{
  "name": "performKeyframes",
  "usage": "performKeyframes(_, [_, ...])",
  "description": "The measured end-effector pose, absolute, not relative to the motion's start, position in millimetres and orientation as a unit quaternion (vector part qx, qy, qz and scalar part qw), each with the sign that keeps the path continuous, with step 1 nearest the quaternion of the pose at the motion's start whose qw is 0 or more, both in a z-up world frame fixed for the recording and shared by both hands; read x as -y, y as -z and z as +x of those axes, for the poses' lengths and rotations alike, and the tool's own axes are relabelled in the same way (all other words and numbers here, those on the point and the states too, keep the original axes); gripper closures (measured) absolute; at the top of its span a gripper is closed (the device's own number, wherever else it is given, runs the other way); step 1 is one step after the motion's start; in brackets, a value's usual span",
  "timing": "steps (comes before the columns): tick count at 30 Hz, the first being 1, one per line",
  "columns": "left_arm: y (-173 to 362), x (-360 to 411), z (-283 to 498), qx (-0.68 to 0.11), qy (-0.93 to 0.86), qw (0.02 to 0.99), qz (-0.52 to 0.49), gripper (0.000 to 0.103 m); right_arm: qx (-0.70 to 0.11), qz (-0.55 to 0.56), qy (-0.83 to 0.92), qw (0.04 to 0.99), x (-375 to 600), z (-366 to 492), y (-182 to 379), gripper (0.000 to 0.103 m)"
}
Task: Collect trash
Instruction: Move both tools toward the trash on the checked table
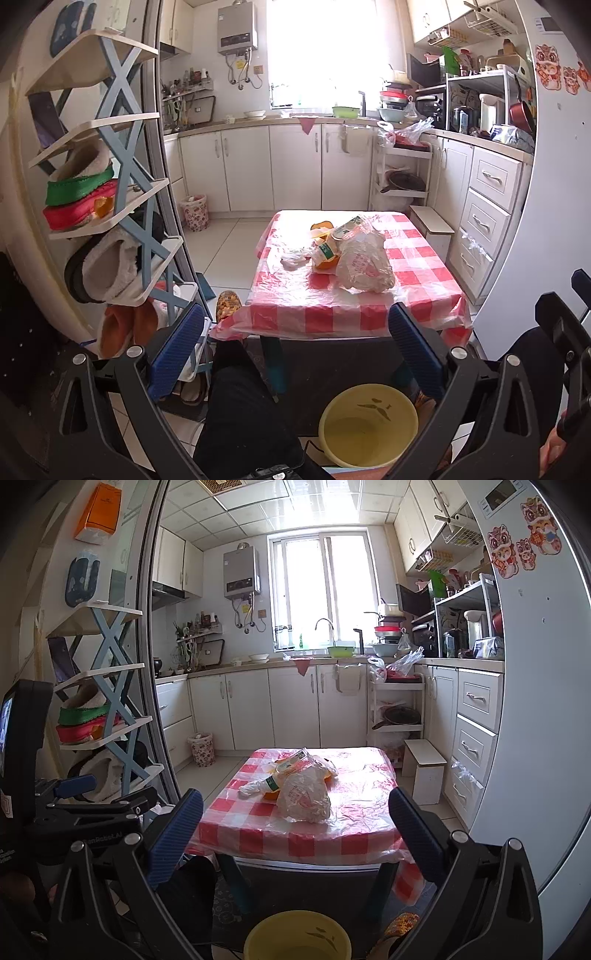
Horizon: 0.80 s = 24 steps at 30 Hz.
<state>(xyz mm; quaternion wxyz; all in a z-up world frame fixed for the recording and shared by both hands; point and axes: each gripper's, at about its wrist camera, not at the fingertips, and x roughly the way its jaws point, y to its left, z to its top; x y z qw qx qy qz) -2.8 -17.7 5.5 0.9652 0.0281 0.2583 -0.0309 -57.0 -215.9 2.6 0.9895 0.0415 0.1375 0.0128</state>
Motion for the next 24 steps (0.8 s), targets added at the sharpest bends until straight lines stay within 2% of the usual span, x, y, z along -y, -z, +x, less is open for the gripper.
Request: performKeyframes(24, [-3,29,-8,-0.261,0.033,0.964,0.047,0.007,-0.133,0.04,-0.012,0.99,215,-60,1,0.006])
